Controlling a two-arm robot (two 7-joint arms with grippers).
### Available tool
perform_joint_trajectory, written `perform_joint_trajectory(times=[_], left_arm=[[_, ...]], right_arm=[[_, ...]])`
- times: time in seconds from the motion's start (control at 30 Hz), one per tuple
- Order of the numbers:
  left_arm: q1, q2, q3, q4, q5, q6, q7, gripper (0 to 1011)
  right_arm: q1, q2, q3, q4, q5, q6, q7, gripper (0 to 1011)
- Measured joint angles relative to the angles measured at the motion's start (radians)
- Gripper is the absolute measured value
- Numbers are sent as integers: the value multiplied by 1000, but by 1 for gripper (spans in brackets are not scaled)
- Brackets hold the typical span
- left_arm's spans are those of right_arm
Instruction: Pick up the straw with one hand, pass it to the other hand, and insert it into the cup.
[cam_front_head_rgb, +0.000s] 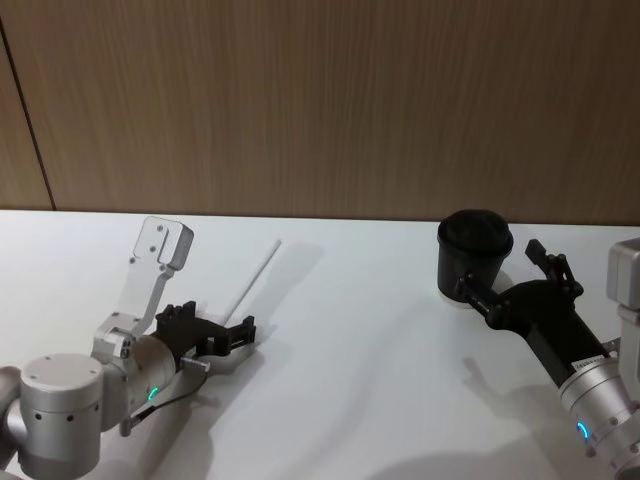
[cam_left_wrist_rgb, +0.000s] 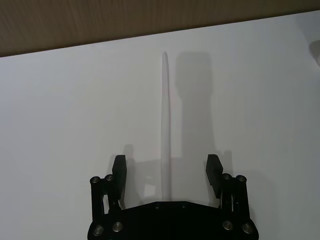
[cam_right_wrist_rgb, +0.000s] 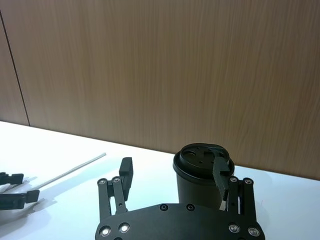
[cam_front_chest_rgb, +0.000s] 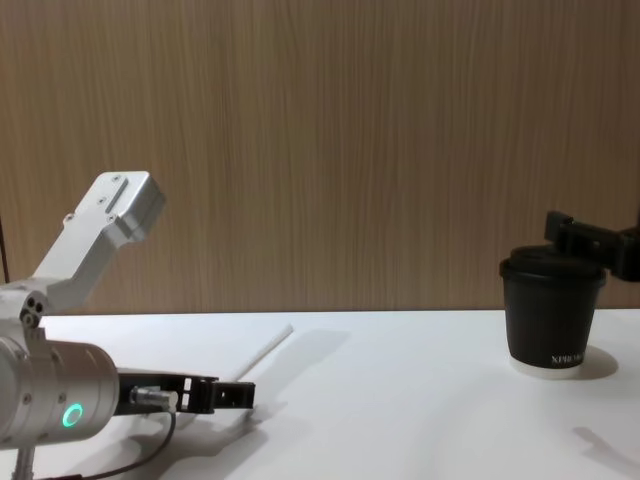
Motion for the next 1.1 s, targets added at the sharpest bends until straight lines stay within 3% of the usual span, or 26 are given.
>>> perform_joint_trajectory(times=[0.7, 0.9, 1.1], left_arm=[[-2, -18, -15, 17, 5, 5, -11, 1003], [-2, -20, -19, 20, 7, 2, -13, 897], [-2, -21, -20, 22, 9, 0, -15, 852]], right_arm=[[0, 0, 0, 0, 0, 0, 0, 1001], [0, 0, 0, 0, 0, 0, 0, 1001], [0, 0, 0, 0, 0, 0, 0, 1001]])
